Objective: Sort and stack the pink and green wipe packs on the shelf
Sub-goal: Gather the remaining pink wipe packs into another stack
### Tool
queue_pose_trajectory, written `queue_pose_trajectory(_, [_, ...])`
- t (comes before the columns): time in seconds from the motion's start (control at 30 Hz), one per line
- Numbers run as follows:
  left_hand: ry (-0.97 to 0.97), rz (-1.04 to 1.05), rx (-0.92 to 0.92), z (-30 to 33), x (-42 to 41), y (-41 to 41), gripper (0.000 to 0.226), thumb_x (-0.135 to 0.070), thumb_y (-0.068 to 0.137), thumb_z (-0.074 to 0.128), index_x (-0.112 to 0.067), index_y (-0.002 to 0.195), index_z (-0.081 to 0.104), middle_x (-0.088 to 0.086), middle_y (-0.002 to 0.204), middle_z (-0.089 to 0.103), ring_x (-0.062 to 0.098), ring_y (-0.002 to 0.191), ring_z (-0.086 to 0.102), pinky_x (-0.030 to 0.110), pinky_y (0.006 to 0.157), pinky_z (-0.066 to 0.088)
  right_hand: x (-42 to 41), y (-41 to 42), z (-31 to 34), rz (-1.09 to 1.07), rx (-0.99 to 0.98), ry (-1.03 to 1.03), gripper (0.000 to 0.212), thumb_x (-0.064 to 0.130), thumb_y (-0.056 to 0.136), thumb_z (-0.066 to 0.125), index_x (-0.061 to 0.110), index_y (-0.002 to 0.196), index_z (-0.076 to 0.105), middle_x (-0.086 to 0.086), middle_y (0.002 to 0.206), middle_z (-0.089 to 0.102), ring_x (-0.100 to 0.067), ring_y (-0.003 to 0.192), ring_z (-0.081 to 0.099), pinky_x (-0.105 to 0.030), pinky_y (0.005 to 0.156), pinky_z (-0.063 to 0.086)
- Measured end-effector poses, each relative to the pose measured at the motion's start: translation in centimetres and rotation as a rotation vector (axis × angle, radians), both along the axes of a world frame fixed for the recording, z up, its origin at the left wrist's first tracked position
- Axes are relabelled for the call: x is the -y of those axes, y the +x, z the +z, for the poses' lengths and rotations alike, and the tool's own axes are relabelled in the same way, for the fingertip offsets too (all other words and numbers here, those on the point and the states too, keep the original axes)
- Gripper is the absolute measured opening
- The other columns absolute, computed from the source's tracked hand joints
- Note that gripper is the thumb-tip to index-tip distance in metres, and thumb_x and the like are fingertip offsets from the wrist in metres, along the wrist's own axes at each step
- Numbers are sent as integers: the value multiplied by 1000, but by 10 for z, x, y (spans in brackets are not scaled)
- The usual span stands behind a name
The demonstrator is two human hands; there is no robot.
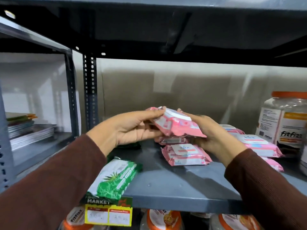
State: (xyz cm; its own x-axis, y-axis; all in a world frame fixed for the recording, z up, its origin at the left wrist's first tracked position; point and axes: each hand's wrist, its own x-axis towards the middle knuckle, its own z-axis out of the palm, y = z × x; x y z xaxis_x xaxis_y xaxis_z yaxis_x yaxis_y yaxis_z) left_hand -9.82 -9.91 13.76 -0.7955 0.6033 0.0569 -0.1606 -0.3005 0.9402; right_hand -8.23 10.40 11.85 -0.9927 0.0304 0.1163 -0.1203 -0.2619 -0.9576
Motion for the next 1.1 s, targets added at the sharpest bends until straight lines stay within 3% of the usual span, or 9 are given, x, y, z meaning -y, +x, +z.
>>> queue_pose_trajectory(0.1, [-83,65,-89,7,-28,-7,5,-10,75,74,-8,76,78,15,86,76,21,86,73,42,83,57,-24,-7,2,48,107,50,56,43,93,60,0,130,62,-24,133,62,-37,115,64,-49,97,53])
queue_pose_trajectory(0.2, [-152,192,-133,-2,-49,-21,13,-3,88,66,-1,100,69,17,96,73,18,77,73,31,66,63,-59,-1,3,118,228,225,64,64,91,46,11,120,68,-15,101,73,-32,85,73,-40,70,63])
queue_pose_trajectory(0.3, [-290,307,-154,-25,-65,-31,41,-5,81,76,2,115,54,23,109,70,25,73,75,33,57,63,-71,0,-8,64,160,285,29,31,91,67,10,112,68,-10,81,69,-18,66,67,-31,61,61])
queue_pose_trajectory(0.37, [-508,361,-191,-40,-69,-28,37,-16,80,80,-8,98,49,19,99,70,23,55,67,28,47,59,-71,-10,-23,-88,31,425,19,8,88,71,4,106,69,-9,79,67,-15,59,62,-30,60,55])
queue_pose_trajectory(0.47, [-968,365,-481,-51,-65,-27,32,-37,82,75,-17,86,51,11,75,54,24,51,44,15,37,34,-77,-13,-38,-196,-74,717,15,8,85,76,6,99,73,-8,83,69,-15,62,62,-30,67,55])
queue_pose_trajectory(0.6, [-1112,453,-640,-34,-73,-30,45,-58,89,55,-16,73,55,7,82,60,24,70,53,27,55,39,-84,-5,-31,-349,-147,1081,17,19,84,74,22,101,76,2,96,77,-17,89,72,-33,87,55])
queue_pose_trajectory(0.77, [-1013,293,-461,-32,-80,-34,104,-94,67,23,-19,126,65,5,133,63,25,118,59,39,107,41,-59,20,-33,-465,-270,1020,17,21,84,57,23,90,73,3,89,78,-20,85,71,-37,83,56])
queue_pose_trajectory(0.97, [-925,295,-339,-25,-81,-27,94,-84,80,10,-18,134,51,16,86,79,27,70,73,28,66,48,-57,24,-35,-251,-132,1130,62,79,77,49,30,113,56,8,105,71,-16,98,66,-39,88,51])
queue_pose_trajectory(1.1, [-816,408,-427,-17,-88,-33,41,-50,95,48,-10,97,59,11,66,74,23,48,61,25,50,51,-63,8,-28,-284,-115,1452,60,71,71,62,42,123,55,0,120,62,-25,115,56,-44,97,47])
